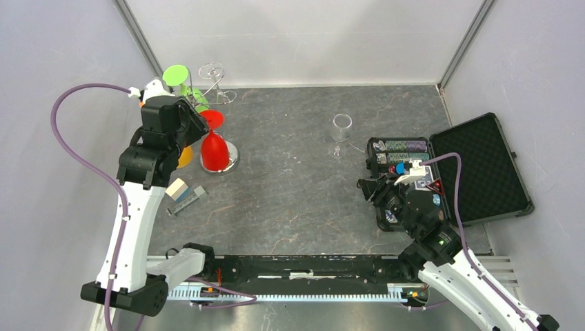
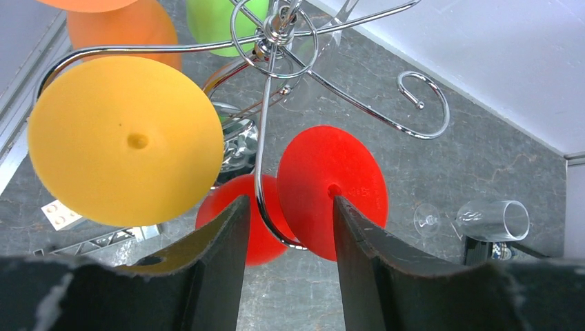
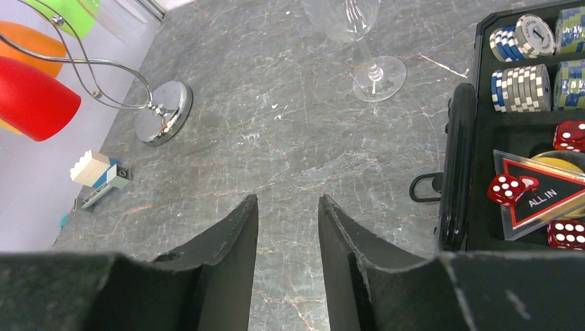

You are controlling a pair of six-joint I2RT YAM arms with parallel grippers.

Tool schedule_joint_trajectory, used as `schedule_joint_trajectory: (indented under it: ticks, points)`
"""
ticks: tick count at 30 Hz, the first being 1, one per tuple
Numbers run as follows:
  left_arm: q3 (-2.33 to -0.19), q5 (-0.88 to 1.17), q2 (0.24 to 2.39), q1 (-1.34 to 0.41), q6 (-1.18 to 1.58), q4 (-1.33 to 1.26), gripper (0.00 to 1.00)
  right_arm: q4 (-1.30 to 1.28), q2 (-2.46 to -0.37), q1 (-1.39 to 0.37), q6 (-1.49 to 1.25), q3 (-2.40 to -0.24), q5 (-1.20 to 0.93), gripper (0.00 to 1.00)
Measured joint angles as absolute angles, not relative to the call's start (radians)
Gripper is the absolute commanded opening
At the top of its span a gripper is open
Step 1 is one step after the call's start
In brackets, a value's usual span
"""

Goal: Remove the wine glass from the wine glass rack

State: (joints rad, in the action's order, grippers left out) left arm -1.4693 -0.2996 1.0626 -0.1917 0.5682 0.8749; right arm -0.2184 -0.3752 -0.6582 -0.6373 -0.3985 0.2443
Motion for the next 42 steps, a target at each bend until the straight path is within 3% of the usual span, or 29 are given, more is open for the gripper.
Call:
schedule_joint_trajectory:
  ticks: [12,17,35,42]
  points:
    - [-1.577,-0.311,1.025,-0.192,0.557,0.927,0.46,-0.132,-0.427,-0.658,-0.635,-0.374,0.212,0.31]
    - [-1.596,-0.312,1.061,-0.192,0.556,0.925,0.52,-0.112,-0.434,-0.658,-0.64,-0.362,0.207,0.31]
    - [-1.584,-0.258,1.175,-0.168,0.536,0.905,0.54,-0.086,-0.516,-0.658,-0.615,-0.362,0.216,0.3]
    - [-1.505,-0.154,1.108,-0.139,0.602,0.869,0.37,-0.082,-0.531,-0.658,-0.602,-0.362,0.218,0.3]
